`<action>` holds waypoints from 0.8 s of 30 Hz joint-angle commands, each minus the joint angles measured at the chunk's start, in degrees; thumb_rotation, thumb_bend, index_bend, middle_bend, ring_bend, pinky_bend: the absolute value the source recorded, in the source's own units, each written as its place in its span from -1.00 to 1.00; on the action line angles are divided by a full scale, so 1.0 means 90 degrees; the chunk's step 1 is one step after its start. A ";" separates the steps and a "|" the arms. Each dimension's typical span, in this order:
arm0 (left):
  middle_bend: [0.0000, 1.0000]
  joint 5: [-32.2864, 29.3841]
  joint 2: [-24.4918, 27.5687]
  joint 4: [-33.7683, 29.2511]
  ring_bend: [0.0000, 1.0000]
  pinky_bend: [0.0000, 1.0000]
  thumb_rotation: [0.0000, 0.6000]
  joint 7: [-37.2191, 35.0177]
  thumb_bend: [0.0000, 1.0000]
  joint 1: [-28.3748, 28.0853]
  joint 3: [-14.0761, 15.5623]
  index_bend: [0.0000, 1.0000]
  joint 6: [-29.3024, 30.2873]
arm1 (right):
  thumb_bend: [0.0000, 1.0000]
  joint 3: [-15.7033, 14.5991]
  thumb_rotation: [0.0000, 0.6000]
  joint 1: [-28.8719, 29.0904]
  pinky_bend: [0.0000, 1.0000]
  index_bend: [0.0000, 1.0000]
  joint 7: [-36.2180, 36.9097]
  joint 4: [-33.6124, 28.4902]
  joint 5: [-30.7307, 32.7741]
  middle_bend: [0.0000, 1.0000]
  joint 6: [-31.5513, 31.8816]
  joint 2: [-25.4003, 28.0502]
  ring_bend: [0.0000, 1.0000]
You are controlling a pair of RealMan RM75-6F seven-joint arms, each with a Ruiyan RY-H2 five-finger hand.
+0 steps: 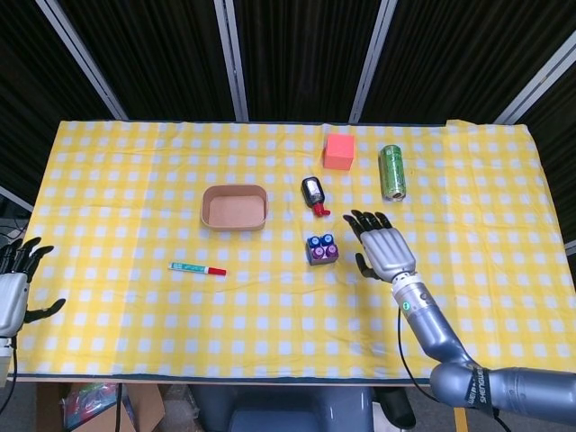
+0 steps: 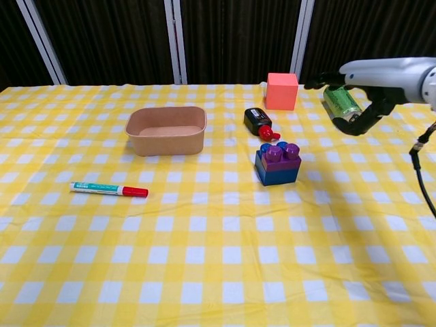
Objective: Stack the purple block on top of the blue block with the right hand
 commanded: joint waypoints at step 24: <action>-0.88 0.0115 0.0061 -0.0260 -1.00 -0.90 1.00 0.0028 -0.64 0.0130 0.0061 -0.65 0.0231 | -0.31 -0.1541 1.00 -0.3511 -1.00 -0.77 0.4160 0.3640 -0.4336 -1.00 0.2705 -0.0262 -1.00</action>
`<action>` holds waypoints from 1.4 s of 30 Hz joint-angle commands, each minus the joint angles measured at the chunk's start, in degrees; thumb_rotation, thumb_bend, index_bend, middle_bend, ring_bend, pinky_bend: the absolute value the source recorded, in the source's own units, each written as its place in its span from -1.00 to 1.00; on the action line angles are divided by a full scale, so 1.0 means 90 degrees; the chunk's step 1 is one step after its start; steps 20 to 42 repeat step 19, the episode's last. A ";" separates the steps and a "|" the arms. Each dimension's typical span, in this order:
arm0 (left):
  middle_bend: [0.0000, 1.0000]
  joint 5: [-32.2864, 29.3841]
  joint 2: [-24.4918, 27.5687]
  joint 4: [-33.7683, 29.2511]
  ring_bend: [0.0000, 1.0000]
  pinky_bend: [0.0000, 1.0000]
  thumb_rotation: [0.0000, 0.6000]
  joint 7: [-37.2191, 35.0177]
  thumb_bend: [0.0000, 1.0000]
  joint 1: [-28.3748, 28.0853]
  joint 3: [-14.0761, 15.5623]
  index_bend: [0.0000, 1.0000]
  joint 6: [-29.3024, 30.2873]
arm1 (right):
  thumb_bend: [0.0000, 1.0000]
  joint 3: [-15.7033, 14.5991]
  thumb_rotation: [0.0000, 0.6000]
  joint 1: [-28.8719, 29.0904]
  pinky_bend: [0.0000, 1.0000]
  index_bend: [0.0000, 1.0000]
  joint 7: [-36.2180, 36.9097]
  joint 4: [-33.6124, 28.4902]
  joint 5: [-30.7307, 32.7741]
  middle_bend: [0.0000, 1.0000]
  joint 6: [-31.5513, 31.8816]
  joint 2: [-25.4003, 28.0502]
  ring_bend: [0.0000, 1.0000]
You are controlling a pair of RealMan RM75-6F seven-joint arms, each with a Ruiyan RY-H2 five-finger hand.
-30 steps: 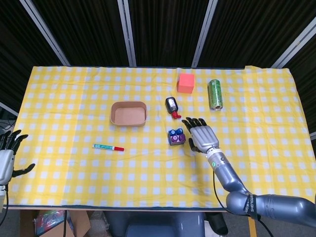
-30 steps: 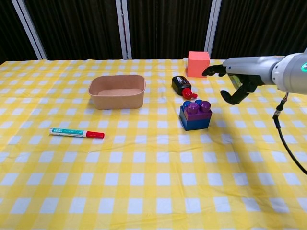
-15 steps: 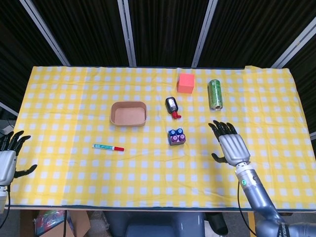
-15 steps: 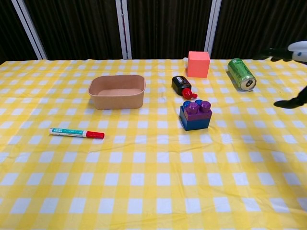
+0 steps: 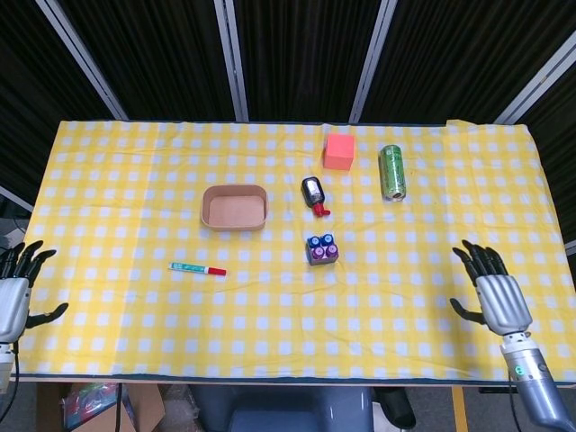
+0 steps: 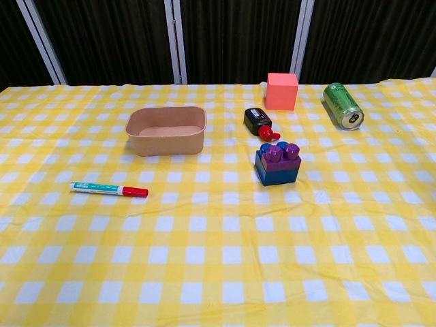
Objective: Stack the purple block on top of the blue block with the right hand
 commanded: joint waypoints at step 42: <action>-0.89 0.0567 -0.0143 0.0221 -1.00 -0.89 1.00 -0.0068 -0.64 0.0055 -0.0012 -0.65 0.0543 | -0.31 0.0655 1.00 -0.0909 -1.00 -0.76 0.0051 0.0954 -0.0044 -1.00 0.0641 -0.0203 -1.00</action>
